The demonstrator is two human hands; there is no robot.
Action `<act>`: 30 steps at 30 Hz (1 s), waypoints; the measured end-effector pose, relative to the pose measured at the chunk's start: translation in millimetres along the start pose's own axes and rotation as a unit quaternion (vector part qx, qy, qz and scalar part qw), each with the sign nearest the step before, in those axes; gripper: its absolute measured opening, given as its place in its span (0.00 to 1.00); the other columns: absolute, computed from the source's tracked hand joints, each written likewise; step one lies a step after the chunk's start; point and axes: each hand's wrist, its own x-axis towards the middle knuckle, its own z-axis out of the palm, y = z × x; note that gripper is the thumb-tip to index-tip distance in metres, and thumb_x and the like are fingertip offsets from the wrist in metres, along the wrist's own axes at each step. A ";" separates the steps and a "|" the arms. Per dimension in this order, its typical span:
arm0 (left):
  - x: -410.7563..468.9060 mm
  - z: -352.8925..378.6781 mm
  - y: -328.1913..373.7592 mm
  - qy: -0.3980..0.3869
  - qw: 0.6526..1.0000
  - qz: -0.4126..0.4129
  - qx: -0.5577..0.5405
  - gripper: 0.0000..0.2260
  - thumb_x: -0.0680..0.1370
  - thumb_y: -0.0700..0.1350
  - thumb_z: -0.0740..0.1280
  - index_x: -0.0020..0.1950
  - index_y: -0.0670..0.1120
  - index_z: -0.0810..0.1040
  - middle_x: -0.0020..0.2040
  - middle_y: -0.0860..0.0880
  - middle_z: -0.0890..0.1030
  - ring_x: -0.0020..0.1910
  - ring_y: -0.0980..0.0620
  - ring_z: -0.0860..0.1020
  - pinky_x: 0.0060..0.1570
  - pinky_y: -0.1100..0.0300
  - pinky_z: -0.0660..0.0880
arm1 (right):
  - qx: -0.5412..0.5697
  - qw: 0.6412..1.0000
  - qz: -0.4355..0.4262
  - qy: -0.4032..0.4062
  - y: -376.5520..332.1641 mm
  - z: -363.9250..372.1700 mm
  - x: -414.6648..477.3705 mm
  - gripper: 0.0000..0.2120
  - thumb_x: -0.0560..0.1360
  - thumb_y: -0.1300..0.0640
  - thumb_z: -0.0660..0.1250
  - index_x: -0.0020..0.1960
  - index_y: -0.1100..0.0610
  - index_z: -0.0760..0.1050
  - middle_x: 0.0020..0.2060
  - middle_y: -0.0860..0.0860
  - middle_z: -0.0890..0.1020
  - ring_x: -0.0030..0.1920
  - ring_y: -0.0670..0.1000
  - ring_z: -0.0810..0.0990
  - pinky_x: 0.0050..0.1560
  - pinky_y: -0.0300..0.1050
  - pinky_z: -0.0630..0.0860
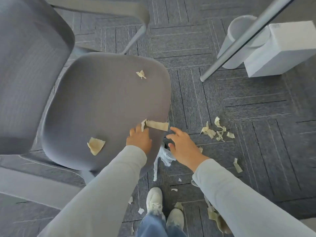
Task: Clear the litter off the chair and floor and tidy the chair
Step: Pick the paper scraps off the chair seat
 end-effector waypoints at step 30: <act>28.7 -14.0 -97.9 0.283 0.795 -0.446 -0.299 0.12 0.78 0.42 0.60 0.60 0.40 0.72 0.62 0.40 0.71 0.62 0.38 0.67 0.56 0.47 0.65 | -0.092 0.992 -0.074 -0.032 -44.8 -47.3 197.4 0.26 0.75 0.56 0.62 0.71 0.54 0.58 0.74 0.57 0.48 0.73 0.59 0.48 0.69 0.53 0.55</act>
